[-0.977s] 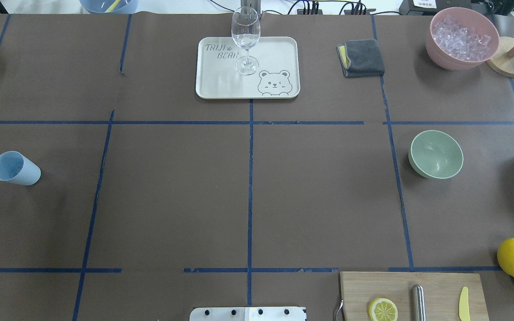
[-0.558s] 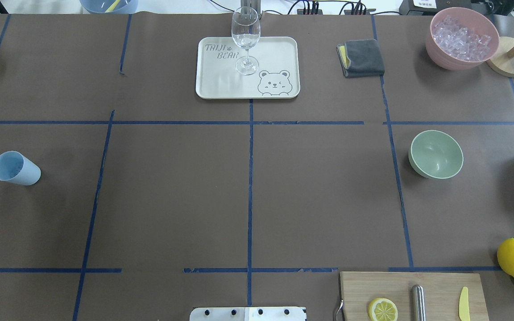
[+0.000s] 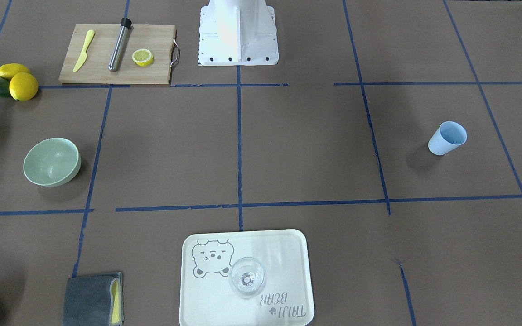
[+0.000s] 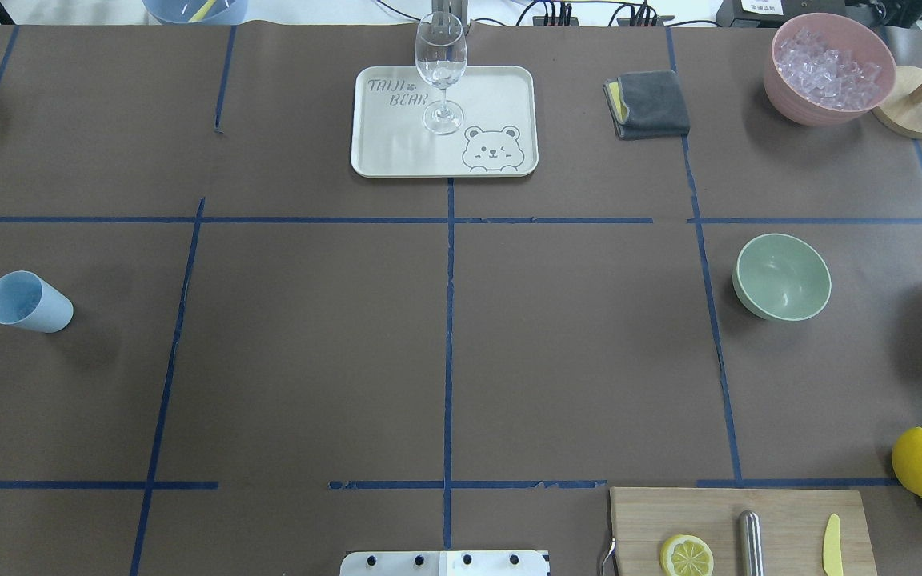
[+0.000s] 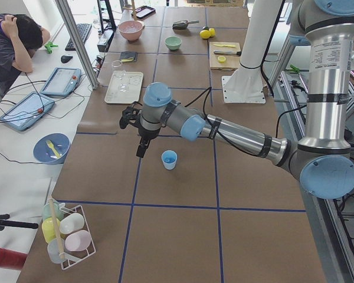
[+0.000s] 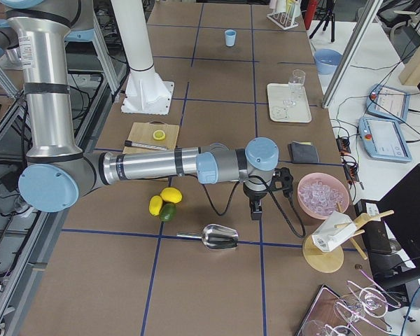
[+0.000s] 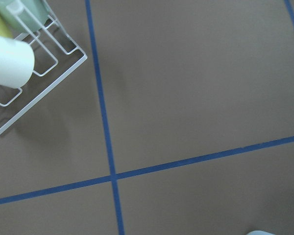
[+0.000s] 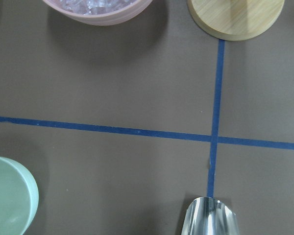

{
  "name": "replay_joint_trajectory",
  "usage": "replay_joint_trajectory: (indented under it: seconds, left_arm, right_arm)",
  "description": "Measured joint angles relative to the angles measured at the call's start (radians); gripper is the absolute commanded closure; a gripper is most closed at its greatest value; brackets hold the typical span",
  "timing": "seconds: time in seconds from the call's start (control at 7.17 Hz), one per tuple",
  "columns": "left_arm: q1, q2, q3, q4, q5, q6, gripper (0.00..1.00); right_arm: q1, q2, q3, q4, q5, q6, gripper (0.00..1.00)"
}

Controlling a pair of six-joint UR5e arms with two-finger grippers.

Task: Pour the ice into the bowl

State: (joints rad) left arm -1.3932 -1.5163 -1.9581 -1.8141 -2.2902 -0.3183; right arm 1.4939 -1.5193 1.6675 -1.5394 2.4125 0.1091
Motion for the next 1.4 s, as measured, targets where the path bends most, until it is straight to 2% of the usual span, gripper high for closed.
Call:
replay_joint_trajectory:
  seconds: [0.14, 0.28, 0.56, 0.84, 1.26, 1.4]
  left_arm:
    - [0.05, 0.045, -0.054, -0.05, 0.036, -0.082, 0.0]
    - [0.108, 0.112, -0.078, -0.175, 0.1, -0.186, 0.0]
    - [0.2, 0.252, -0.091, -0.461, 0.207, -0.364, 0.0]
    - [0.284, 0.292, -0.097, -0.548, 0.327, -0.465, 0.0]
    - [0.336, 0.329, -0.099, -0.624, 0.419, -0.516, 0.0]
    - [0.352, 0.333, -0.099, -0.632, 0.441, -0.523, 0.0]
  right_arm:
    - [-0.042, -0.001, 0.013, 0.029, 0.007, 0.082, 0.0]
    - [-0.099, -0.005, 0.023, 0.104, 0.008, 0.213, 0.0]
    - [-0.237, -0.017, 0.029, 0.327, -0.034, 0.526, 0.0]
    - [-0.384, -0.054, 0.024, 0.498, -0.138, 0.716, 0.0]
    - [-0.496, -0.062, 0.002, 0.543, -0.19, 0.811, 0.0]
    - [-0.519, -0.062, -0.002, 0.544, -0.196, 0.819, 0.06]
